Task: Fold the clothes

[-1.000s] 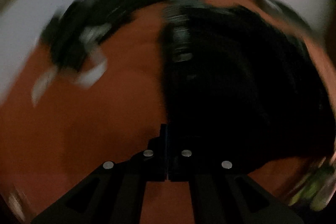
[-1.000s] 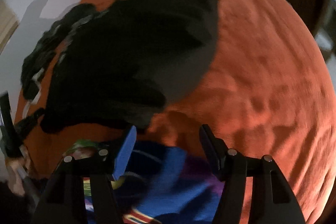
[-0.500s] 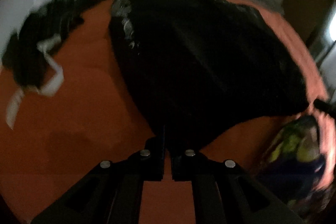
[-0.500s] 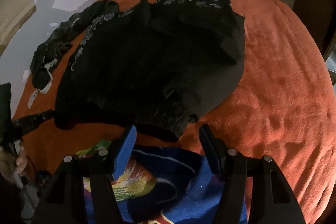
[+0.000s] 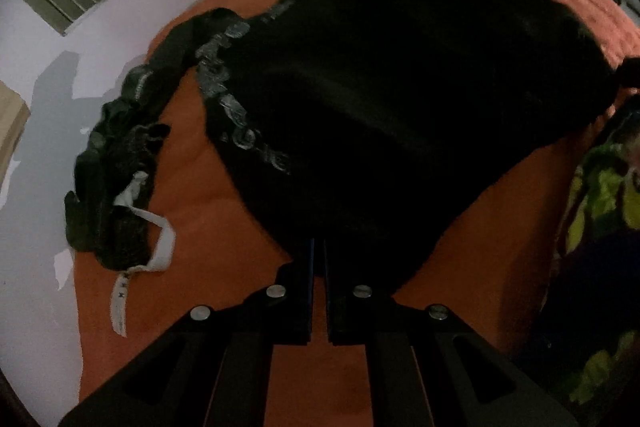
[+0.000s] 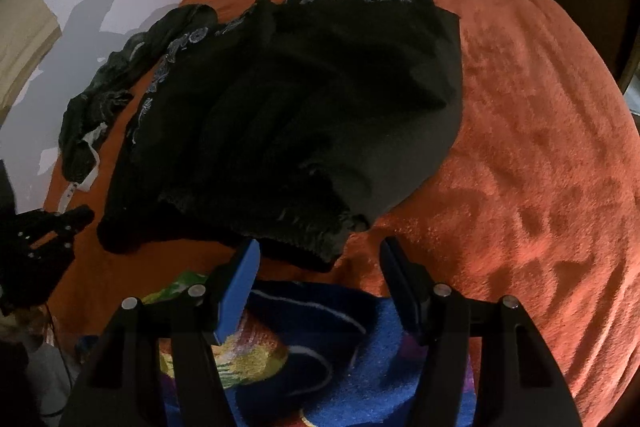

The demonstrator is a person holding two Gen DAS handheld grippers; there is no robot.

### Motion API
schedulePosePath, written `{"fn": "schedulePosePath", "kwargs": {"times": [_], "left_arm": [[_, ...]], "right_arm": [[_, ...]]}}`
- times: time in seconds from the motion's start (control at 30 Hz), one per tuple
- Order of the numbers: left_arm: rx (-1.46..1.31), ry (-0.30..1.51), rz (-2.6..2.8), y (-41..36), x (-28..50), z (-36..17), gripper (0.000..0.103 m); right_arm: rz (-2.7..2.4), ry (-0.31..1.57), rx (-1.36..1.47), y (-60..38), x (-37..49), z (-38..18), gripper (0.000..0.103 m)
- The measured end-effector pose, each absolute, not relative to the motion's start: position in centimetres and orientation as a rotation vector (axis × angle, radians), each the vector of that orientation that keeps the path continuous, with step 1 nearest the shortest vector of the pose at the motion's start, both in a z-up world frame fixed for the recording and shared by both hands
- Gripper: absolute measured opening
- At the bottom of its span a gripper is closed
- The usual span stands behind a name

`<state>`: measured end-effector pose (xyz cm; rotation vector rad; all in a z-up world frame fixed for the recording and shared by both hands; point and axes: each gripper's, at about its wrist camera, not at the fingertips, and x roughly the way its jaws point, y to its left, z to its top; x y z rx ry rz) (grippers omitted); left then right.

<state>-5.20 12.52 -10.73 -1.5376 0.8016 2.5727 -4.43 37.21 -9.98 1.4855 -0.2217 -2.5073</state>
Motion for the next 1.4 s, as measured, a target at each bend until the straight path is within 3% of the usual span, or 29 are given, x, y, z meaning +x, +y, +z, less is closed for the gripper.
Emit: {"fn": "schedulePosePath", "kwargs": {"times": [0.77,0.87,1.37,1.4], "left_arm": [[-1.518,0.83,2.652,13.3,-7.2,-12.8,0.005],[-1.469,0.732,2.68,13.1,-7.1,-12.5,0.004],[-1.512,-0.095,2.807,4.1,-6.2,-9.7,0.001],[-1.513,-0.07,2.783,4.4,-6.2,-9.6,0.001]], "right_arm": [[-2.491,-0.264,1.542,38.5,-5.2,-11.7,0.062],[-2.483,-0.311,1.545,39.0,-5.3,-11.8,0.062],[-2.487,-0.298,1.515,38.7,-5.2,-11.2,0.062],[-2.485,-0.296,1.513,38.7,-5.2,-11.2,0.062]]}}
